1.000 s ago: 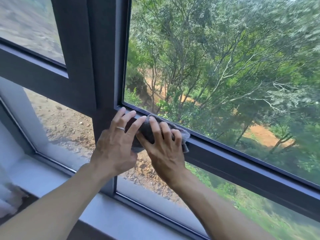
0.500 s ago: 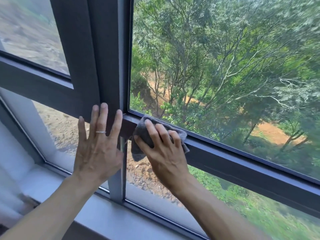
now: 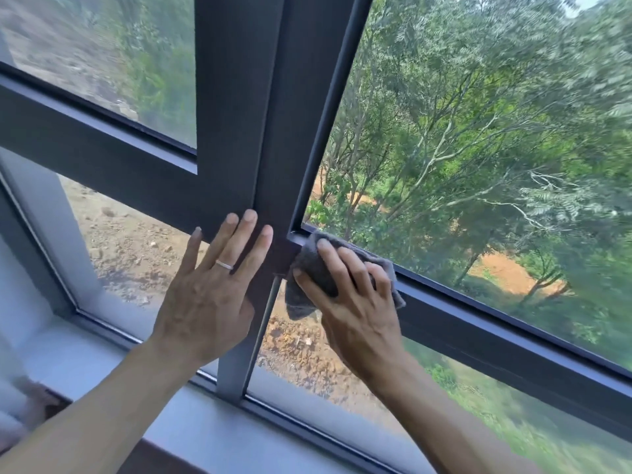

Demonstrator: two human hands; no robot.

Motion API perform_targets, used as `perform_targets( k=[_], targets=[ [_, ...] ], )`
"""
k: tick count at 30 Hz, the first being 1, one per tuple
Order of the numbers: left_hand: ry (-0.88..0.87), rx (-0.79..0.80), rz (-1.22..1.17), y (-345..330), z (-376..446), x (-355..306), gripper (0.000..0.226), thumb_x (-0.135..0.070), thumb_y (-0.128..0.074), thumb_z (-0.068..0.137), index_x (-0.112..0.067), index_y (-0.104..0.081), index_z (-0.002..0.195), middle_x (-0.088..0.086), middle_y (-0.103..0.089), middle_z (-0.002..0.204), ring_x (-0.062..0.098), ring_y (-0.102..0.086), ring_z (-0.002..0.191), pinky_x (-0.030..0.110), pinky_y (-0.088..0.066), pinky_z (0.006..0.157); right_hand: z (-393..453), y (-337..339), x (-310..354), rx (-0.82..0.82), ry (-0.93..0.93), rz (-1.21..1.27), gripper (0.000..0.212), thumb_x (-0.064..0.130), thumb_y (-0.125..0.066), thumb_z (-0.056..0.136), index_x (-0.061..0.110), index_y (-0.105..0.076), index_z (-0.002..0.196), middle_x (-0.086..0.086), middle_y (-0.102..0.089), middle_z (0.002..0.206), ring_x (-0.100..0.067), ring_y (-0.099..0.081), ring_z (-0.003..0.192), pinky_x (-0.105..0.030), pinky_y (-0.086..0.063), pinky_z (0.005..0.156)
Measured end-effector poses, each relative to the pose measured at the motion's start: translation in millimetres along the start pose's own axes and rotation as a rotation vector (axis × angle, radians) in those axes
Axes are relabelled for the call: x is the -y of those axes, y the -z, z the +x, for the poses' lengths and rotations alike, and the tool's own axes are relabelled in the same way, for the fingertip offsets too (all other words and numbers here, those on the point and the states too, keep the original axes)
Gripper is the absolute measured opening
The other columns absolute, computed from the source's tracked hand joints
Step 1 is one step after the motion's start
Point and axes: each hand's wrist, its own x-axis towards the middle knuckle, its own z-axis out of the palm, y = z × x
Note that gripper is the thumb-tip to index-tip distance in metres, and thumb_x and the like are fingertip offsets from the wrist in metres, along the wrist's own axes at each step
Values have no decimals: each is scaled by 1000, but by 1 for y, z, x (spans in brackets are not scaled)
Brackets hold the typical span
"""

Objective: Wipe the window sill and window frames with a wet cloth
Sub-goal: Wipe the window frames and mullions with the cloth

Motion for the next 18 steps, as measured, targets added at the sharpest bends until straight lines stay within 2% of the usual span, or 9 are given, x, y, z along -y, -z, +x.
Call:
perform_targets(
  k=[2,3,5,7,9,11,14,18],
  targets=[
    [64,1,-8,0,-5,10,96,-13,-52,68,-12,-14,156,7,-7,164,31,-15,149,61,-20,115,-19,4,-11,8,-20,-51,64,12,-70,74,31,-58,134,-13,-32,152,-33,-37,133,-48,-31,98],
    [88,17,-10,0,-7,18,98,-14,-54,67,-12,-12,156,7,-6,164,31,-14,149,61,-19,115,-19,5,-8,-8,-14,-77,63,10,-67,75,31,-58,134,-15,-30,152,-34,-36,133,-49,-30,98],
    [88,48,-18,-2,-6,24,105,-14,-64,65,-11,-12,155,8,-6,164,32,-14,149,62,-21,113,-1,-2,8,-33,11,-73,58,9,-51,82,27,-57,137,-18,-24,153,-36,-30,138,-52,-27,102],
    [80,67,-44,-6,-5,24,112,-14,-74,61,-10,-14,155,10,-8,163,34,-15,149,63,-23,112,24,-11,36,-46,9,-75,62,9,-41,85,23,-48,145,-20,-13,159,-36,-13,148,-53,-17,113],
    [86,72,-72,-7,-6,23,113,-15,-77,61,-9,-15,155,10,-6,164,34,-13,149,64,-24,112,31,-19,49,-52,-14,-93,67,8,-43,85,20,-37,151,-19,-2,161,-32,4,151,-50,-2,119],
    [71,75,-97,-6,-7,27,111,-16,-76,63,-10,-14,155,9,-5,164,33,-11,150,64,-24,112,14,-24,37,-47,14,-168,74,7,-49,82,16,-30,153,-15,2,162,-27,9,151,-48,5,120],
    [49,112,-135,-2,-7,33,109,-16,-72,66,-13,-11,156,6,-2,164,30,-8,151,63,-24,113,-7,-20,15,-41,113,-216,73,5,-44,83,13,-26,152,-9,5,165,-23,5,152,-47,1,120],
    [51,124,-168,-3,-10,37,104,-18,-67,71,-15,-9,157,2,3,165,26,-1,151,62,-24,113,48,-23,45,-135,208,-227,62,6,-41,89,11,-36,151,-10,-14,162,-26,-16,150,-48,-3,122]
  ],
)
